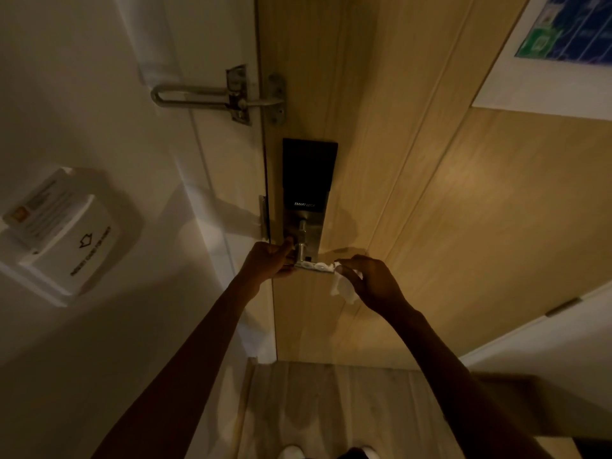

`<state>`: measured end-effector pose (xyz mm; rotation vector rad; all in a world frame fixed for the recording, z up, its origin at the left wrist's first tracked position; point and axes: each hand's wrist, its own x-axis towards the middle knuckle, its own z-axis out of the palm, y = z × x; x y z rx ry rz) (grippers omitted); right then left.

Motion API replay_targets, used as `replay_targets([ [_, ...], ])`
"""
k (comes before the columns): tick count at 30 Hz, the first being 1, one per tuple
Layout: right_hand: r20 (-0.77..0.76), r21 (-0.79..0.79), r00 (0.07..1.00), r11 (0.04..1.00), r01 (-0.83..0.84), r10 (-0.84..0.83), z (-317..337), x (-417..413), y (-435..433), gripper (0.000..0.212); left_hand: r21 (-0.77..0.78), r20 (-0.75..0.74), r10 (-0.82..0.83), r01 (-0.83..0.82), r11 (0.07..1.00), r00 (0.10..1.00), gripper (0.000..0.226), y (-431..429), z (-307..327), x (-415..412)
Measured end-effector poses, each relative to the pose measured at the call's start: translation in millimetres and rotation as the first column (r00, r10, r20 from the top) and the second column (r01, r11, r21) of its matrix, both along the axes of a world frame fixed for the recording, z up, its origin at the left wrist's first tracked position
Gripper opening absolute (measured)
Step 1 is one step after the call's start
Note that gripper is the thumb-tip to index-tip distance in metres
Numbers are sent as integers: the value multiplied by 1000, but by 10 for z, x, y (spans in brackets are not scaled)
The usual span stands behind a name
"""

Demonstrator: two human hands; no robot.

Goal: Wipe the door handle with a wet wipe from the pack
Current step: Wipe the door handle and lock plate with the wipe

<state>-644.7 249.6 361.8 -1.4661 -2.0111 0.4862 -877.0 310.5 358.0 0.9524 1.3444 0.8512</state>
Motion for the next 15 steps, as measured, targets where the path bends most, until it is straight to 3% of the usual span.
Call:
replay_targets([
  [7, -12, -32, 995, 995, 95, -95, 49, 31, 28, 24, 3, -3, -1, 1, 1000, 1000, 40, -5, 6, -11],
  [12, -181, -49, 969, 986, 162, -168, 5, -155, 18, 30, -2, -3, -3, 3, 1000, 1000, 41, -20, 19, -11],
  [15, -108, -17, 984, 990, 140, -141, -43, -122, -57, 23, -4, -18, -6, 6, 1000, 1000, 43, -10, 17, -7],
])
